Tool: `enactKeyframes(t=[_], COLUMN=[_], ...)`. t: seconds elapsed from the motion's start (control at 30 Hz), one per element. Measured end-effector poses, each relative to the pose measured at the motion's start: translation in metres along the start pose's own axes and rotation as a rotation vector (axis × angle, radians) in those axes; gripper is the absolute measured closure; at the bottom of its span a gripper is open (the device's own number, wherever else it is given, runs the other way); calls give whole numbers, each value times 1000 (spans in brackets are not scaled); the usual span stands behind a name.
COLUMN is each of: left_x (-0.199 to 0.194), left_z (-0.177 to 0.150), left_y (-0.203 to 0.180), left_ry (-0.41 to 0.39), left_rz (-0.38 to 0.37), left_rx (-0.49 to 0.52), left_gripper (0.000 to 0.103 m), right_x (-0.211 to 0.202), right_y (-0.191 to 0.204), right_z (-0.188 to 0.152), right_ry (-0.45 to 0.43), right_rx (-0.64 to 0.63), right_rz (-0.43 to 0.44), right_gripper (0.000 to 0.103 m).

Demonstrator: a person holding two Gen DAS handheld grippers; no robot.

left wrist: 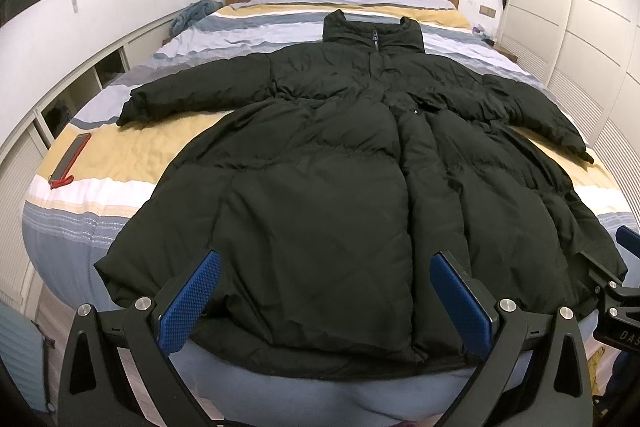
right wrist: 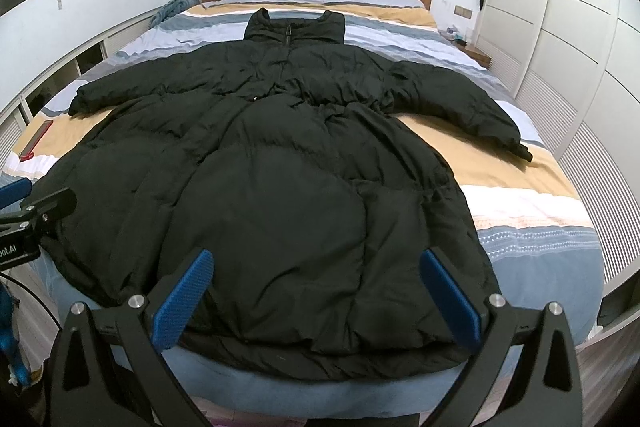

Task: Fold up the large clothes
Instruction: 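Grasp the coat sleeve cuff with the right gripper and lift it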

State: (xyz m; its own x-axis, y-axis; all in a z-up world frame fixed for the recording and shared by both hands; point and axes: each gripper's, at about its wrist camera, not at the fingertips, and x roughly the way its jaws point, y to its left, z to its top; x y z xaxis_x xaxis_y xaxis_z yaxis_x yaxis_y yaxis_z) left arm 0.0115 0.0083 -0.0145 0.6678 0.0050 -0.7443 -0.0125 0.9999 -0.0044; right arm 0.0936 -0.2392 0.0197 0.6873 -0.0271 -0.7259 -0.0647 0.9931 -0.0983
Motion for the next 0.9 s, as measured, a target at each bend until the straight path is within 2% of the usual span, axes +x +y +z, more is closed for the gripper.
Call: enactKeyframes(t=[0.27,0.37,0.53,0.67,0.9], left_x=[7,3,-2,7,32], left_z=[5,15,47,74,122], left_y=[3,11,24,32,52], left_ry=[19,-17,-86,-75,-27], left_rz=[2,23,57,59,92], left_rx=[13,6,-1,2,-29], left_gripper=[1,1,1,1,1], right_x=[6,4,-4,3,43], right_y=[-2,-10,-43,-72,-127], right_z=[3,13,44,68,118], right_ry=[10,-15,-89,-113,-116], right_rx=[-8,-7,45,130,269], right_rz=[8,-5,-41,-19,7], right_gripper=[0,0,0,0,0])
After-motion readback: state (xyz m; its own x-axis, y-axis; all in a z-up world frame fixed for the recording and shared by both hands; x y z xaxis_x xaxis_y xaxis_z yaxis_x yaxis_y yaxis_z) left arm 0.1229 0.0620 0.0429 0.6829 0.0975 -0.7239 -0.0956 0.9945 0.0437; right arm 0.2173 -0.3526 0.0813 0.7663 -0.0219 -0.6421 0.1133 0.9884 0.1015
